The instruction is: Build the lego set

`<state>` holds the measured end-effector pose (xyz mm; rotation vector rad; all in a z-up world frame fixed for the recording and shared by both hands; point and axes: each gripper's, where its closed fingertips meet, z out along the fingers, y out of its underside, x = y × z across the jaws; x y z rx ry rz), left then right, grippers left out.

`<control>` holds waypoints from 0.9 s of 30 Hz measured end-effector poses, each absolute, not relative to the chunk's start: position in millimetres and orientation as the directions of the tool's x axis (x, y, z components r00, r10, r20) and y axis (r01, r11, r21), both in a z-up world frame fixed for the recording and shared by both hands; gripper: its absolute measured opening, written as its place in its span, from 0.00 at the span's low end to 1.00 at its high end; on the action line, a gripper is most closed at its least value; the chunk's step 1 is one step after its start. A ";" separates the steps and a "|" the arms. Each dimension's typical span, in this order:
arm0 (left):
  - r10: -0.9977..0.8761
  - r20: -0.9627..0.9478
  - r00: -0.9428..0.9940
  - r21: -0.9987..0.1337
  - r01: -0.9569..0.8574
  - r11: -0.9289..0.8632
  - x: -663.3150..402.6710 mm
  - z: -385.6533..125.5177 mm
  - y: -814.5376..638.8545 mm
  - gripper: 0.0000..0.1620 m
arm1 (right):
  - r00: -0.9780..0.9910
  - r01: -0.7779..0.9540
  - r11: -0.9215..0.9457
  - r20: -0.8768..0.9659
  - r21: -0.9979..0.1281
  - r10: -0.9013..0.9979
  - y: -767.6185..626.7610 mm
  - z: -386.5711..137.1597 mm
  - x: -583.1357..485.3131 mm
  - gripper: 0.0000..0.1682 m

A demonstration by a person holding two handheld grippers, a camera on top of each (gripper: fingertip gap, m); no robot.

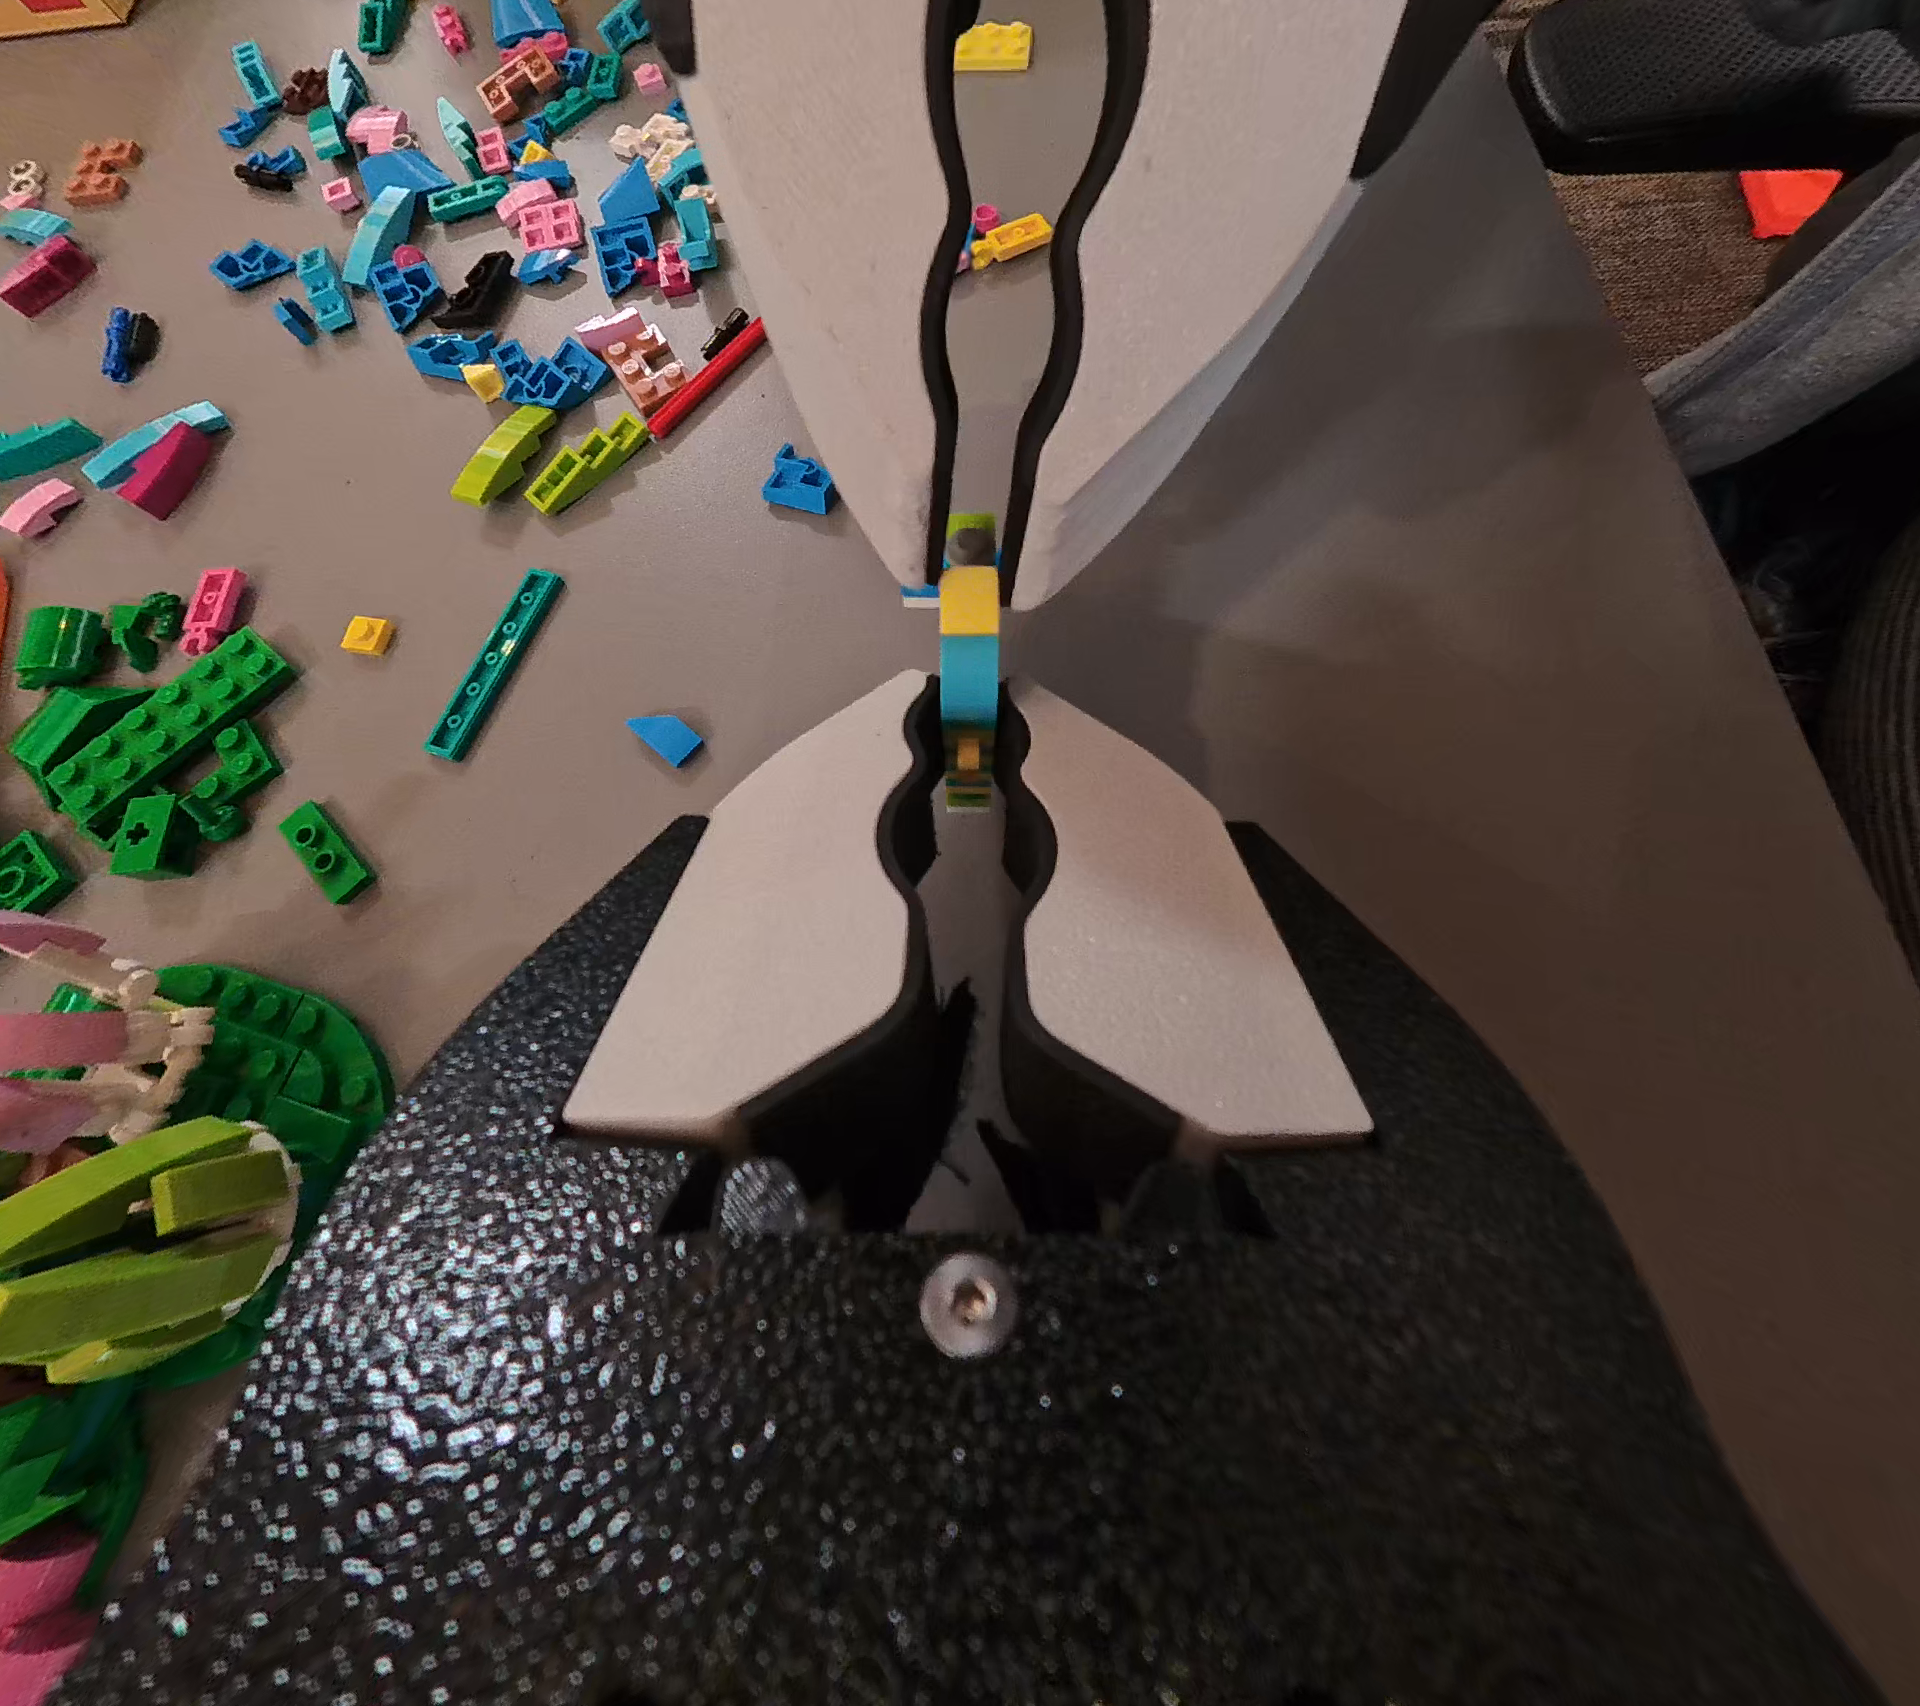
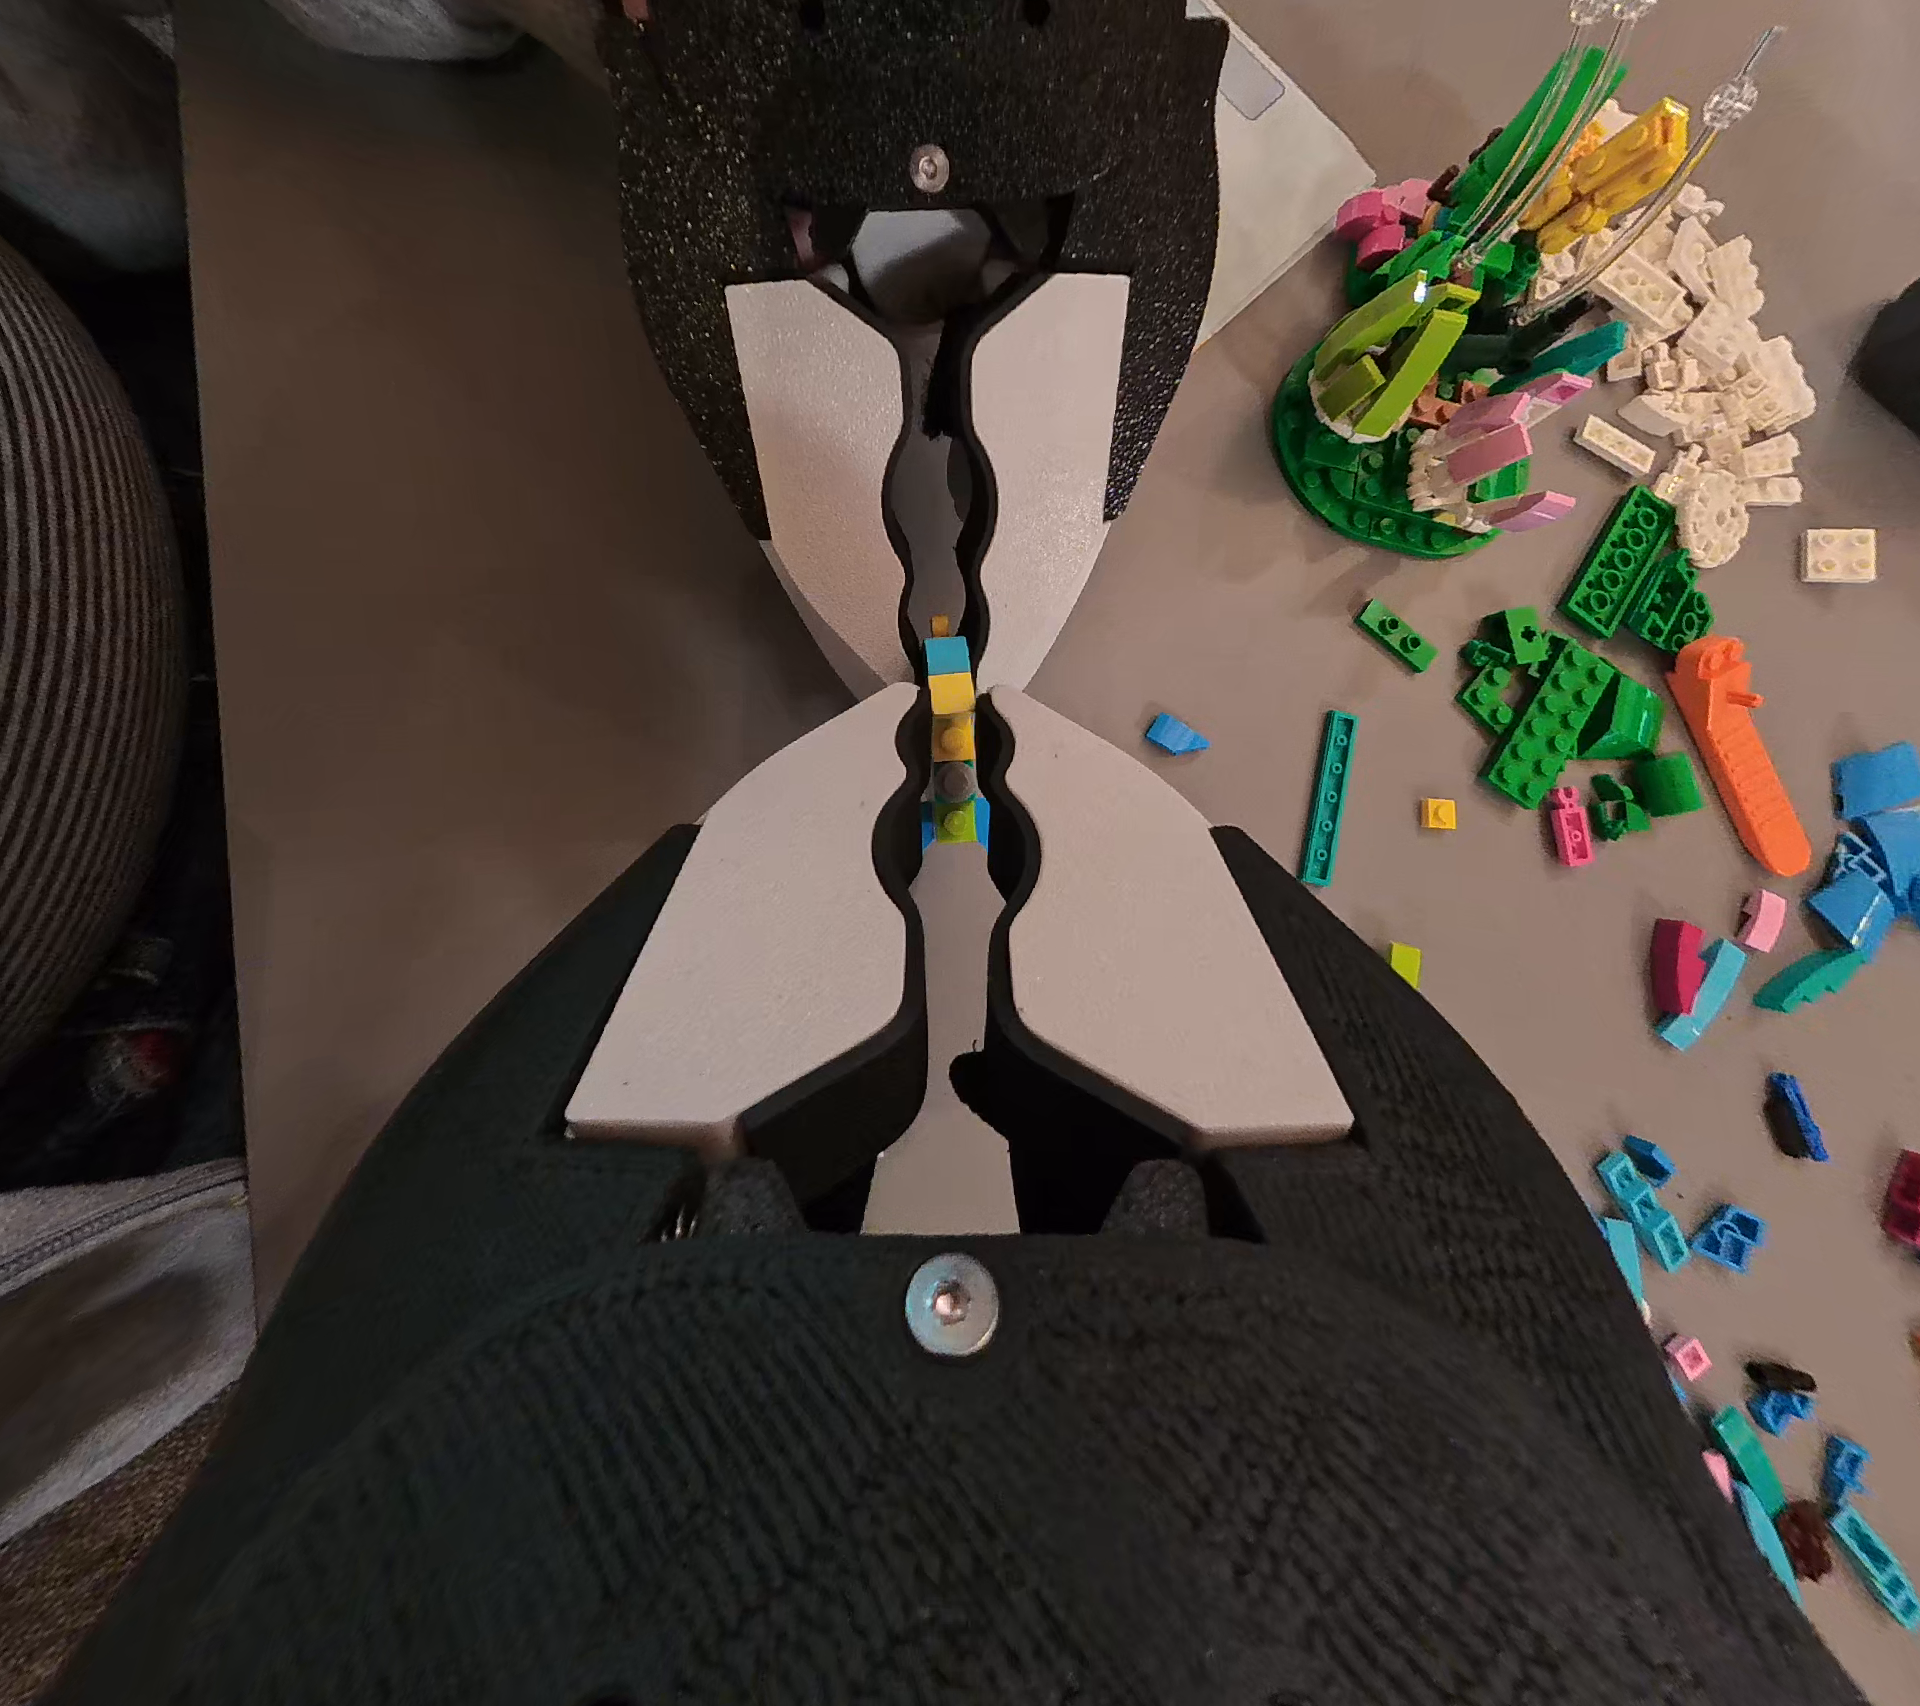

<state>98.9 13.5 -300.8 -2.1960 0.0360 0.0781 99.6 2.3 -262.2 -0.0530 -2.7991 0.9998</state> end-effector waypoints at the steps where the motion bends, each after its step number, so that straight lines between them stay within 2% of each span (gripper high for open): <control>1: 0.001 -0.069 0.998 -0.807 -0.055 -0.588 99.1 -301.2 13.4 0.05 | -0.985 -0.023 0.774 0.145 -0.633 0.090 2.4 -261.7 99.5 0.04; 9: 0.002 -0.065 0.998 -0.805 -0.051 -0.591 98.9 -302.1 13.0 0.05 | -0.984 -0.025 0.770 0.151 -0.638 0.094 3.4 -259.6 98.3 0.06; 11: 0.010 -0.053 0.999 -0.808 -0.037 -0.588 98.1 -301.5 12.8 0.05 | -0.977 -0.048 0.759 0.188 -0.649 0.099 3.5 -255.9 95.9 0.11; 14: 0.028 -0.004 1.000 -0.820 0.013 -0.572 96.9 -298.9 12.4 0.05 | -0.928 -0.199 0.718 0.363 -0.667 0.080 -1.6 -244.9 92.3 0.26; 16: 0.042 0.045 0.998 -0.832 0.061 -0.552 95.8 -296.0 12.1 0.05 | -0.824 -0.359 0.719 0.564 -0.595 0.056 -3.6 -241.0 88.4 0.34; 19: 0.054 0.127 0.990 -0.847 0.136 -0.514 95.0 -290.3 11.5 0.05 | -0.556 -0.575 0.750 0.829 -0.328 -0.064 -4.7 -244.7 86.0 0.39; 21: 0.058 0.170 0.984 -0.853 0.177 -0.490 94.3 -286.6 11.1 0.05 | -0.432 -0.636 0.749 0.889 -0.185 -0.148 -7.4 -254.8 89.0 0.38; 27: 0.051 0.246 0.968 -0.858 0.242 -0.454 95.1 -281.3 10.8 0.05 | -0.383 -0.618 0.775 0.911 -0.133 -0.149 -8.6 -267.1 81.2 0.44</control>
